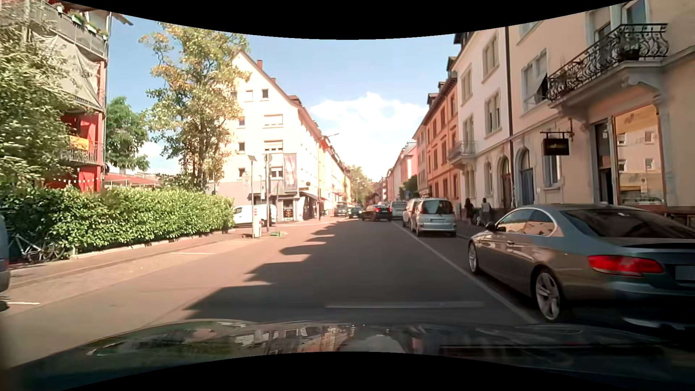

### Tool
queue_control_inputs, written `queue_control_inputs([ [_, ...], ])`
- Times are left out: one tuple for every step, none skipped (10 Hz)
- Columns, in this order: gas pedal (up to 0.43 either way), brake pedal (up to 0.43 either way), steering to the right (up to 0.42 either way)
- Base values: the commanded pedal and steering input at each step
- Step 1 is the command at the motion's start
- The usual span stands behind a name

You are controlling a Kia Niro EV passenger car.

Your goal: Follow the waypoints while adhering to traffic rules and regulations

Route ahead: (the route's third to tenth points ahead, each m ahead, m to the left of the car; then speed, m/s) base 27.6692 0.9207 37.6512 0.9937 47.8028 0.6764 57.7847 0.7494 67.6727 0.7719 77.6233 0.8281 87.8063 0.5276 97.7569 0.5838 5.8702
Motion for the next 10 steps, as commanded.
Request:
queue_control_inputs([
  [0.0, 0.055, 0.008],
  [0.0, 0.067, 0.008],
  [0.0, 0.073, 0.008],
  [0.0, 0.091, 0.006],
  [0.0, 0.098, 0.002],
  [0.0, 0.104, 0.001],
  [0.0, 0.104, 0.004],
  [0.0, 0.104, 0.005],
  [0.0, 0.11, 0.004],
  [0.0, 0.11, 0.003],
])
